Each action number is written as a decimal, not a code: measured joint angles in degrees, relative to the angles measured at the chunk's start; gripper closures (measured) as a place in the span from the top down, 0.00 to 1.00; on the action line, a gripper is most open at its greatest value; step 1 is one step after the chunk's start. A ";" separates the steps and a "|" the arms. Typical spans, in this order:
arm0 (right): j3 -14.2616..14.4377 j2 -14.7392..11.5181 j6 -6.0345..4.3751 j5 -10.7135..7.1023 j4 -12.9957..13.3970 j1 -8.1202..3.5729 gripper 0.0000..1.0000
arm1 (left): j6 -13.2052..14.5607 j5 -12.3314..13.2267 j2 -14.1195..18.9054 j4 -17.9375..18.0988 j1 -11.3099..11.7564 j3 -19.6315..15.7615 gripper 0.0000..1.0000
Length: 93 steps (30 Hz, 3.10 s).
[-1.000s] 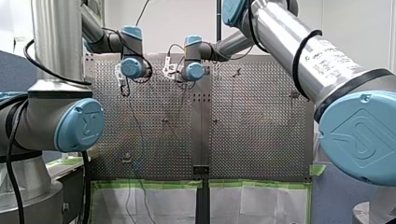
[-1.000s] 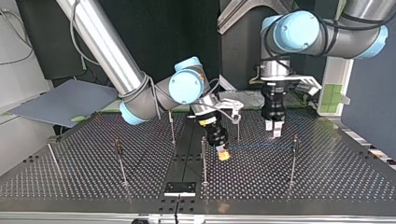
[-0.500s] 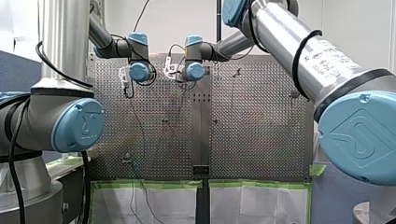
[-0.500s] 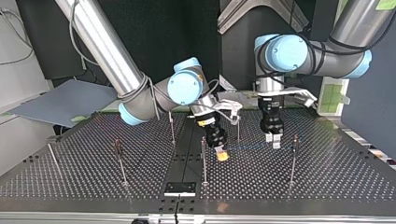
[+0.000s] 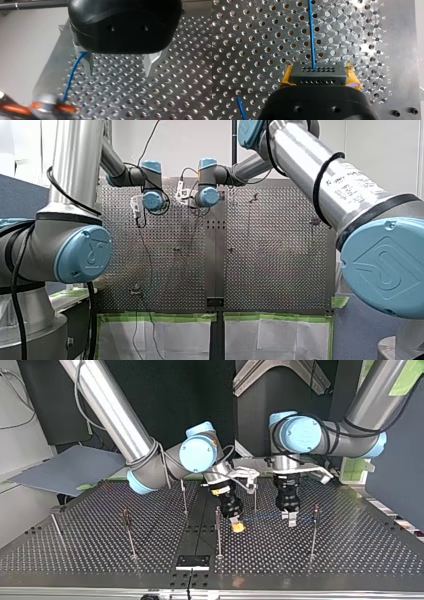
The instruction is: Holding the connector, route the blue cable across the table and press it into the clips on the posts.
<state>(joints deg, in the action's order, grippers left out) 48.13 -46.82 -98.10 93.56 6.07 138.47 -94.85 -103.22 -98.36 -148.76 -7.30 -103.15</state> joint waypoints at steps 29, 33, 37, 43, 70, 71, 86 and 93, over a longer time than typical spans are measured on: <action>0.23 0.15 0.00 0.05 -0.13 0.16 0.00 | -0.70 -1.89 -1.68 -1.30 0.13 -0.32 0.00; 0.99 0.17 0.00 0.30 -0.25 0.24 0.00 | -0.54 -2.21 -1.67 -1.79 -0.28 -1.52 0.00; 2.23 0.20 0.00 0.79 -0.37 0.22 0.00 | -0.45 -2.45 -1.67 -1.88 -0.54 -3.03 0.00; 4.49 0.20 0.00 1.54 -0.64 0.07 0.00 | -0.35 -4.04 -1.68 -1.32 -0.55 -5.61 0.00; 17.39 0.19 0.57 1.75 -2.05 0.23 0.00 | -0.37 -2.49 -7.61 5.42 -1.60 -14.34 0.00; 17.79 0.20 0.61 1.76 -2.04 0.18 0.00 | -0.38 -2.46 -8.05 5.52 -1.60 -14.37 0.00; 19.23 0.33 0.62 1.39 -1.83 -0.61 0.00 | -1.41 -0.69 -10.53 8.30 -1.22 -14.98 0.00; 19.24 1.09 0.61 0.96 -1.47 -1.06 0.00 | -2.25 0.38 -11.02 9.52 -1.00 -14.94 0.00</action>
<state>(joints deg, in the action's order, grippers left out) 67.38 -45.73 -97.49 94.52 4.61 137.41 -97.11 -102.84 -109.37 -139.24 -8.30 -118.09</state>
